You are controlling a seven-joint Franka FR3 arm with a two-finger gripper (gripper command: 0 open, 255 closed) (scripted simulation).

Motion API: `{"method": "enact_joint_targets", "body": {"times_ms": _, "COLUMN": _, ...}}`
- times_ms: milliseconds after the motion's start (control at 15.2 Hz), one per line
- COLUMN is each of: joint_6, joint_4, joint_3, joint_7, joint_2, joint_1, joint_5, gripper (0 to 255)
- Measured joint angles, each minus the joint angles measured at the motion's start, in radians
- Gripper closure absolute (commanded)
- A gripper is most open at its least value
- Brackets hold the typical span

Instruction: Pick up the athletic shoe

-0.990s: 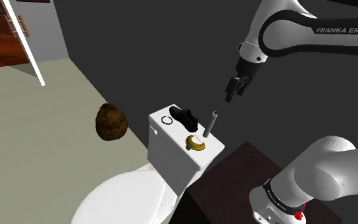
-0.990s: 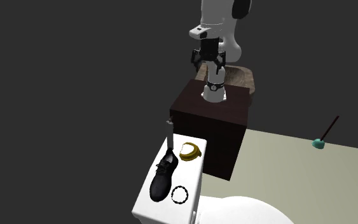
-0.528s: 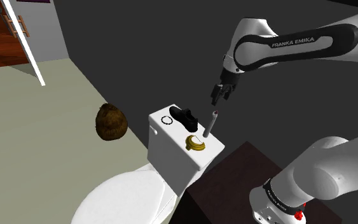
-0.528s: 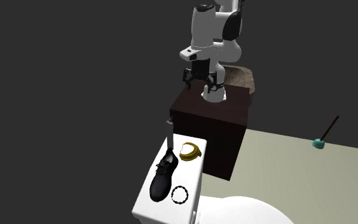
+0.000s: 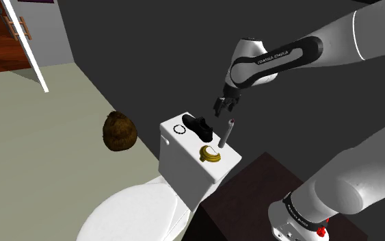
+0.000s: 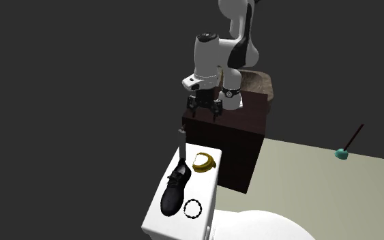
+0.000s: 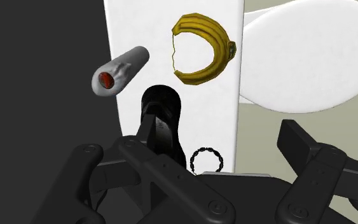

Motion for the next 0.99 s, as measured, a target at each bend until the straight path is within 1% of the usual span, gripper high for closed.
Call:
{"method": "enact_joint_targets", "body": {"times_ms": 264, "joint_6": 0.095, "joint_4": 0.077, "joint_3": -0.011, "joint_7": -0.005, "joint_2": 0.165, "joint_1": -0.011, "joint_5": 0.002, "gripper": 0}}
{"method": "enact_joint_targets", "body": {"times_ms": 528, "joint_6": 0.163, "joint_4": 0.171, "joint_3": -0.018, "joint_7": -0.007, "joint_2": 0.318, "joint_1": -0.021, "joint_5": 0.009, "gripper": 0}}
{"method": "enact_joint_targets", "body": {"times_ms": 792, "joint_6": 0.211, "joint_4": 0.288, "joint_3": -0.023, "joint_7": -0.011, "joint_2": 0.477, "joint_1": -0.033, "joint_5": 0.019, "gripper": 0}}
{"method": "enact_joint_targets", "body": {"times_ms": 990, "joint_6": 0.234, "joint_4": 0.398, "joint_3": -0.025, "joint_7": -0.012, "joint_2": 0.605, "joint_1": -0.042, "joint_5": 0.027, "gripper": 0}}
